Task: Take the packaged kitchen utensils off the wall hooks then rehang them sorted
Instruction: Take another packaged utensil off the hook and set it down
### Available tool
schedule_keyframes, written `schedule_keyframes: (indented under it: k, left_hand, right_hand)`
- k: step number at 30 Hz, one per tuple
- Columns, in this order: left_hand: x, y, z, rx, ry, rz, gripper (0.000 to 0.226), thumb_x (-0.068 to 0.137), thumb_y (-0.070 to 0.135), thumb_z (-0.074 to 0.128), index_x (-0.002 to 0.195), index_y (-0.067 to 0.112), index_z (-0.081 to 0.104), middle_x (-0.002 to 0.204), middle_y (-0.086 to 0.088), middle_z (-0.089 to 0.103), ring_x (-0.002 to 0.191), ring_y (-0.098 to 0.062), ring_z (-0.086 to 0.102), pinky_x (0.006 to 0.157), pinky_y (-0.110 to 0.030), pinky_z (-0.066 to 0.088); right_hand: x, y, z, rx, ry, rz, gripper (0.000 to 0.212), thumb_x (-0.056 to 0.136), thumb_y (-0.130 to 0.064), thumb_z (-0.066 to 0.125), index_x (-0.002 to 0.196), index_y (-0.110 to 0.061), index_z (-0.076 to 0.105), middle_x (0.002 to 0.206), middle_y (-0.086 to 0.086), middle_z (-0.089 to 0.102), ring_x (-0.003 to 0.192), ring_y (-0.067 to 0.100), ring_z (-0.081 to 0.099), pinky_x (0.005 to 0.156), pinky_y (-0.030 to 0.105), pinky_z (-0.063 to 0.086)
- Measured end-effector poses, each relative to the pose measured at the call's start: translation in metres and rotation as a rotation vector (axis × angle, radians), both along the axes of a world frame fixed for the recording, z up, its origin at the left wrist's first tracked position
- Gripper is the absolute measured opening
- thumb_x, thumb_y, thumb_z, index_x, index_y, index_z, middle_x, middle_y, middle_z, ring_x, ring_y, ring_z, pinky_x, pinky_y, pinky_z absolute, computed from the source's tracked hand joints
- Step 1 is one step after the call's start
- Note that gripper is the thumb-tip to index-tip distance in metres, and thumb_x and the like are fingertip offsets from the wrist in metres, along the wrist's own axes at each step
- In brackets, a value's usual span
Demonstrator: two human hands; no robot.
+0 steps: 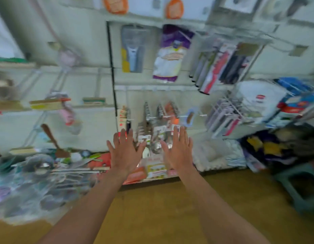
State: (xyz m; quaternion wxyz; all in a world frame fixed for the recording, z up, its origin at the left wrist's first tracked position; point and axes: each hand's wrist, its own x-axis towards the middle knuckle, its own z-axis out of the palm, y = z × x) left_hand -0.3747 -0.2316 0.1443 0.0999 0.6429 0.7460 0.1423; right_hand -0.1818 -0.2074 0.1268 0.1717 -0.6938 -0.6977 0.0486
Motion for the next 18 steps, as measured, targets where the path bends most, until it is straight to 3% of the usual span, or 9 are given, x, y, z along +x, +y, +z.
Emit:
schedule_keyframes:
  k: [5, 9, 18]
  left_hand:
    - [0.102, 0.015, 0.013, 0.034, 0.002, -0.12, 0.079, 0.092, 0.071, 0.027, 0.155, 0.023, 0.02, 0.162, -0.007, 0.017, 0.148, -0.034, 0.014, 0.117, -0.061, 0.01]
    - [0.162, 0.019, 0.019, 0.059, -0.036, -0.187, 0.079, 0.092, 0.071, 0.03, 0.155, 0.025, 0.018, 0.163, -0.006, 0.016, 0.148, -0.035, 0.012, 0.118, -0.061, 0.007]
    - [0.234, 0.036, 0.02, 0.08, -0.03, -0.21, 0.08, 0.091, 0.072, 0.029, 0.155, 0.024, 0.019, 0.163, -0.006, 0.013, 0.149, -0.033, 0.009, 0.118, -0.061, 0.005]
  right_hand:
    - [0.099, -0.007, 0.012, 0.003, 0.029, -0.1, 0.086, 0.095, -0.072, 0.023, 0.159, -0.018, 0.008, 0.166, 0.012, 0.007, 0.153, 0.029, 0.006, 0.123, 0.051, 0.008]
    - [0.154, -0.011, 0.018, 0.003, 0.029, -0.135, 0.081, 0.099, -0.064, 0.029, 0.159, -0.018, 0.003, 0.167, 0.01, 0.0, 0.154, 0.026, -0.003, 0.124, 0.05, 0.002]
    - [0.203, -0.004, 0.021, 0.004, 0.072, -0.122, 0.081, 0.098, -0.068, 0.026, 0.159, -0.021, 0.002, 0.167, 0.007, -0.004, 0.153, 0.022, -0.008, 0.124, 0.047, -0.004]
